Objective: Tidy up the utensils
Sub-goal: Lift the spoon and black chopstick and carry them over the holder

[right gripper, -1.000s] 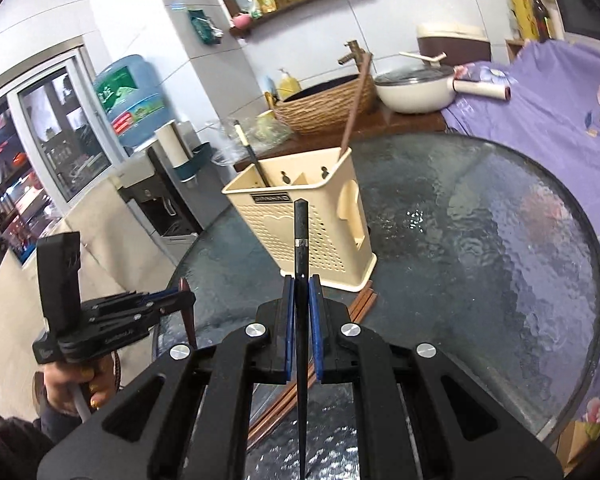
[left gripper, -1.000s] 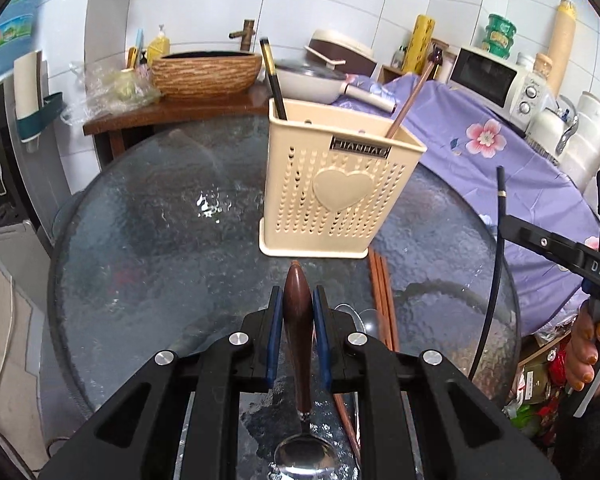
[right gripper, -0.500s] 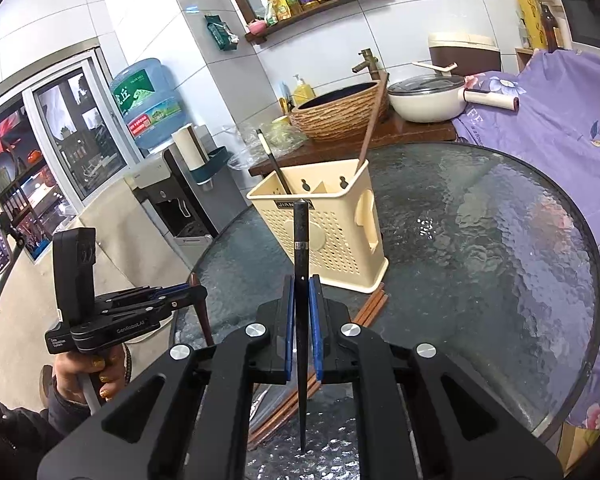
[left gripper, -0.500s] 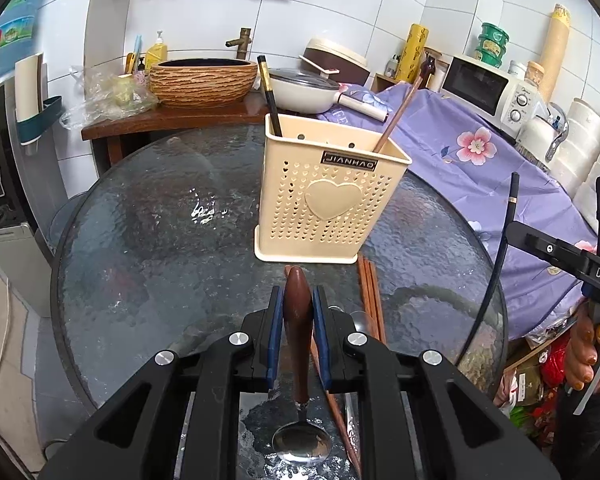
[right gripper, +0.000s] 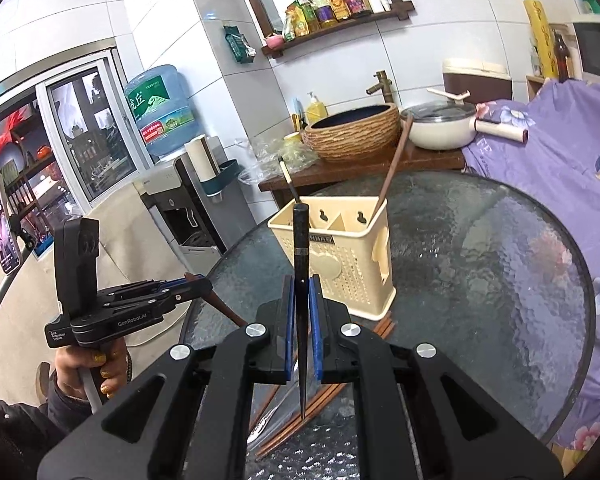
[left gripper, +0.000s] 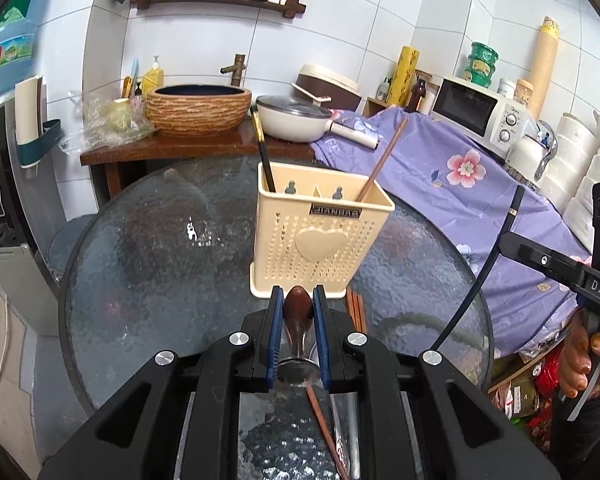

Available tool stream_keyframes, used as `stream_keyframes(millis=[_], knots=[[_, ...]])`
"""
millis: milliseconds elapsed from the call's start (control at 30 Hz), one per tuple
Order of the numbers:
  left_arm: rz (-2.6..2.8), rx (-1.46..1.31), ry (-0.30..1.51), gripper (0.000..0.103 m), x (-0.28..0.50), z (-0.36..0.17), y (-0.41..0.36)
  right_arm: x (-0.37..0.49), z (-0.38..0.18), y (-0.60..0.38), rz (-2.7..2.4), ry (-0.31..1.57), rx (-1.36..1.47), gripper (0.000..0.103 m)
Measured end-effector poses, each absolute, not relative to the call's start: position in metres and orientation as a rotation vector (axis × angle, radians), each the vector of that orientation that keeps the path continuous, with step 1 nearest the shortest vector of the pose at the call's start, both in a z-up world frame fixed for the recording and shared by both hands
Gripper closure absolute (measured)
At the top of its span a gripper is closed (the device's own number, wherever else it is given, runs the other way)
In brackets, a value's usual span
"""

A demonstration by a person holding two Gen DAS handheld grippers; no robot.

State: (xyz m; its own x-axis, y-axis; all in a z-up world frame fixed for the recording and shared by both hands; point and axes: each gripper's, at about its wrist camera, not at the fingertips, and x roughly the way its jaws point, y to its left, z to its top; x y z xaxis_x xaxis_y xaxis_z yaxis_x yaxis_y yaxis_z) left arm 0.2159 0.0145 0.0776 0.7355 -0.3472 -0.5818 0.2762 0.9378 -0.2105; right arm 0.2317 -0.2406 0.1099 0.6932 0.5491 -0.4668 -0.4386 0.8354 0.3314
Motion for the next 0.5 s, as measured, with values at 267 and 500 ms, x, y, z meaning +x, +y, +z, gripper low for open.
stream_keyframes(millis=[267,500], knots=[[-0.362,-0.123,0.619,0.089,0.232,0.109,0.012,0.243,0.145,-0.232,0.565,0.54,0.165,0.095],[-0.364,-0.172,0.511,0.089,0.248,0.169,0.014,0.265,0.194,-0.23,0.563,0.468,0.186,0.095]])
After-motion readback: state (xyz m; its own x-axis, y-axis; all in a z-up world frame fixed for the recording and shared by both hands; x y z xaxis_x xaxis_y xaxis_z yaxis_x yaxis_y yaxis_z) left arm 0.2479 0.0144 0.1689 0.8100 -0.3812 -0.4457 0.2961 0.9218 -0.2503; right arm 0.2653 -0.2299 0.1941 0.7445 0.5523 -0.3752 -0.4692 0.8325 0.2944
